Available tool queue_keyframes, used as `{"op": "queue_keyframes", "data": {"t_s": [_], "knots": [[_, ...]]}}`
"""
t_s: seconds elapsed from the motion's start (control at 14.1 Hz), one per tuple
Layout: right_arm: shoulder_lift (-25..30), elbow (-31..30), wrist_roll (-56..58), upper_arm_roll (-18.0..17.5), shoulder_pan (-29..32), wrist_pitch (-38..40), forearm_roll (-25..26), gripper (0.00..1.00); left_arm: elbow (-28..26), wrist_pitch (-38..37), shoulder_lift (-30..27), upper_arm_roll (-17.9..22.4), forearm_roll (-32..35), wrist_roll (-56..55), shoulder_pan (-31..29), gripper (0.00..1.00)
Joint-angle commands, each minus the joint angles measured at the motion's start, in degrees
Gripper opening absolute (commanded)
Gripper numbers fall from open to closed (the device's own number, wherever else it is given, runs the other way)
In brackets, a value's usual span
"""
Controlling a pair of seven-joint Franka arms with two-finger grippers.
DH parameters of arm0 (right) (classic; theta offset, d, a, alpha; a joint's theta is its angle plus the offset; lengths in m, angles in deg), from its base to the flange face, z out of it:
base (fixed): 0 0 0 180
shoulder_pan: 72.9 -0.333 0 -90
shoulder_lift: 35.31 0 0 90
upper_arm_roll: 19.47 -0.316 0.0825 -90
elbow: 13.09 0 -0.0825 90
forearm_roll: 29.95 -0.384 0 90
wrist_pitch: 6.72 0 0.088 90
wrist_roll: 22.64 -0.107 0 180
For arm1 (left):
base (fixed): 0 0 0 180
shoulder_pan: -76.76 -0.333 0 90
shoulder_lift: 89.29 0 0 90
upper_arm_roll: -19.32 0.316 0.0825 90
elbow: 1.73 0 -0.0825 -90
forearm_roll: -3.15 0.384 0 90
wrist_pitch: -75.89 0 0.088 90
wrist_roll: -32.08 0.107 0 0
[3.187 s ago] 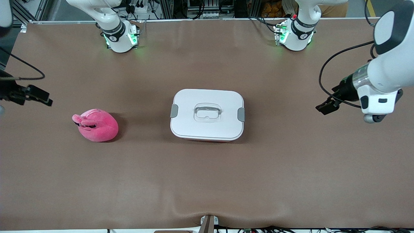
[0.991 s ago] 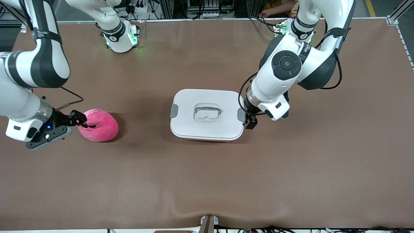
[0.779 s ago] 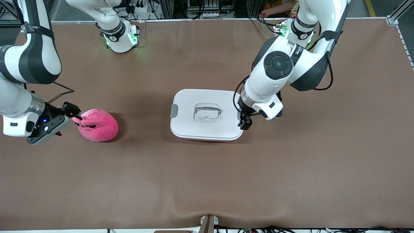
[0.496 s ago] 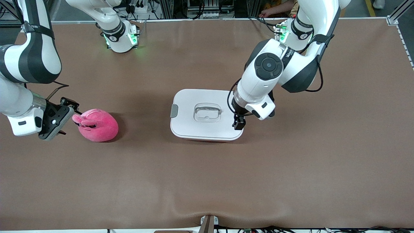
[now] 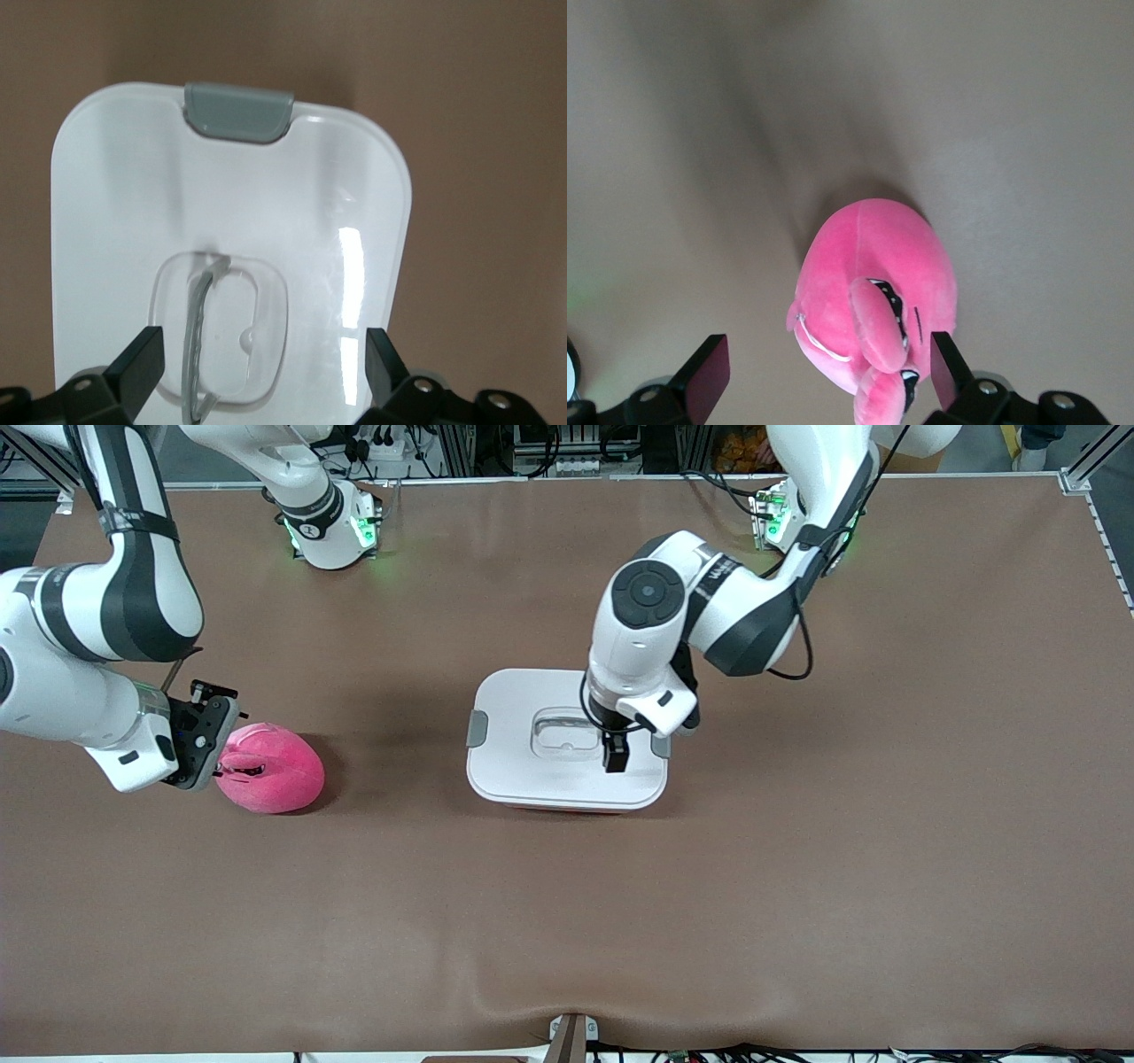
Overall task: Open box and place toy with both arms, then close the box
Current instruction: 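Lower the left gripper onto the lid handle while the right gripper descends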
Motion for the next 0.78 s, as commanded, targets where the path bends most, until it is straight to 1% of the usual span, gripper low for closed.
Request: {"op": "queue_keyframes", "data": {"t_s": [0.0,0.21,0.5,0.71], "knots": [[4.8,-7.5,3.4,-0.1,0.3,-5.0,0.5,1.00,3.4,0.4,2.8,0.8,1.1,-1.9,2.0,1.00],[5.4,-11.1,9.7,0.0,1.1,-11.0,0.5,1.00,3.4,1.4,3.0,0.5,1.0,-3.0,2.7,1.00],[4.9,-12.6,16.6,0.0,1.6,-14.6,0.5,1.00,3.0,1.4,3.9,0.4,1.2,-3.1,4.2,1.00],[4.9,-14.9,18.8,0.0,1.7,-17.2,0.5,1.00,2.9,1.4,4.6,0.5,1.3,-4.3,5.1,1.00]]}}
